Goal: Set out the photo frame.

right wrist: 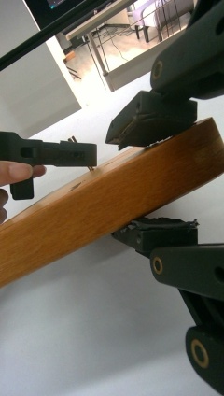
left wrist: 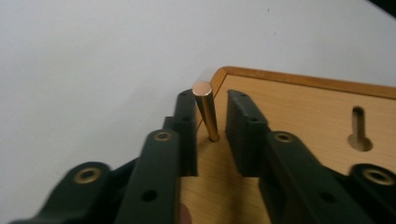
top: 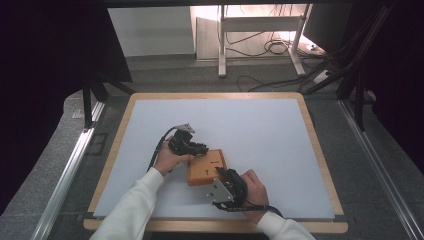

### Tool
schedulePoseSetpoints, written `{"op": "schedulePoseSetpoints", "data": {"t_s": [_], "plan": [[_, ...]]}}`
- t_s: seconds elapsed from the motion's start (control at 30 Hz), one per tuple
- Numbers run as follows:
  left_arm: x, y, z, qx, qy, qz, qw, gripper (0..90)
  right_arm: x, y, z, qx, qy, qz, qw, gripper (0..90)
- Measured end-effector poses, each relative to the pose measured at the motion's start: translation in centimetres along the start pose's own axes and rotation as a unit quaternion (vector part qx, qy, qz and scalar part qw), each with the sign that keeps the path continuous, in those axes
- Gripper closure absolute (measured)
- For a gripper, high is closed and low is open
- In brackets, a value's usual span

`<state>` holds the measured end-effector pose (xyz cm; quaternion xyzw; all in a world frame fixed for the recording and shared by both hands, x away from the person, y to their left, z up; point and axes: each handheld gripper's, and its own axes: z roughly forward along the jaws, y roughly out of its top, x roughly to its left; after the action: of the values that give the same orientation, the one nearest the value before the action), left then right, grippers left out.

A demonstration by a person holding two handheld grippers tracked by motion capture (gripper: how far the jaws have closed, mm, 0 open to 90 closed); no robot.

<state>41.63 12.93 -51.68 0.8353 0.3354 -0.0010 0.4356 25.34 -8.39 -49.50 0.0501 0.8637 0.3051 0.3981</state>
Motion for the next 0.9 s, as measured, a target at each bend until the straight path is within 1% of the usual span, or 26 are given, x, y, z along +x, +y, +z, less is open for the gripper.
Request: {"op": "schedulePoseSetpoints", "data": {"t_s": [0.07, 0.1, 0.23, 0.33, 0.43, 0.6, 0.67, 0.7, 0.73, 0.77, 0.83, 0.87, 0.9], "plan": [[0.0, 0.0, -0.7, -0.012, 0.008, -0.002, 0.9999, 65.0, -0.1, 0.0, 0.0, 0.000, 0.001, 0.002, 1.0000, 54.2], [-0.1, -0.1, -1.3, -0.019, 0.017, -0.001, 0.9997, 60.6, -0.1, 0.1, 0.0, -0.001, 0.001, 0.000, 1.0000, 54.2], [-0.3, -1.0, -3.3, -0.029, 0.046, 0.008, 0.9985, 50.3, -0.3, 0.0, 0.0, -0.002, 0.003, -0.002, 1.0000, 54.2], [-0.2, -1.9, -4.6, -0.032, 0.060, 0.008, 0.9977, 47.0, -0.2, 0.0, 0.0, 0.001, 0.004, -0.002, 1.0000, 54.2], [-0.3, -2.8, -5.7, -0.036, 0.067, 0.003, 0.9971, 43.4, -0.3, 0.0, 0.0, -0.001, 0.004, -0.006, 1.0000, 54.3], [-0.7, -4.8, -6.9, -0.036, 0.084, 0.000, 0.9958, 39.3, -0.3, 0.0, 0.0, 0.000, 0.004, -0.007, 1.0000, 54.6], [-0.7, -5.5, -7.3, -0.034, 0.086, 0.001, 0.9957, 39.0, -0.4, 0.0, 0.0, 0.001, 0.005, -0.009, 0.9999, 55.0], [-0.8, -5.8, -7.4, -0.037, 0.084, -0.002, 0.9957, 38.9, -0.4, 0.0, -0.1, 0.002, 0.006, -0.011, 0.9999, 55.3], [-0.8, -6.2, -7.5, -0.033, 0.084, -0.001, 0.9959, 38.9, -0.4, 0.1, 0.0, 0.001, 0.005, -0.007, 1.0000, 55.5], [-0.8, -6.5, -7.5, -0.032, 0.085, -0.002, 0.9958, 38.5, -0.5, 0.2, -0.1, 0.002, 0.006, -0.009, 0.9999, 55.9], [-0.8, -7.0, -7.5, -0.023, 0.092, 0.003, 0.9955, 38.4, -0.7, 0.3, 0.0, 0.002, 0.008, -0.006, 0.9999, 56.2], [-0.8, -7.1, -7.4, -0.020, 0.093, 0.004, 0.9954, 38.2, -0.8, 0.4, 0.0, 0.002, 0.011, -0.009, 0.9999, 56.4], [-0.8, -7.2, -7.4, -0.019, 0.094, 0.005, 0.9953, 38.1, -1.0, 0.4, 0.0, 0.004, 0.014, -0.019, 0.9997, 56.7]]}}
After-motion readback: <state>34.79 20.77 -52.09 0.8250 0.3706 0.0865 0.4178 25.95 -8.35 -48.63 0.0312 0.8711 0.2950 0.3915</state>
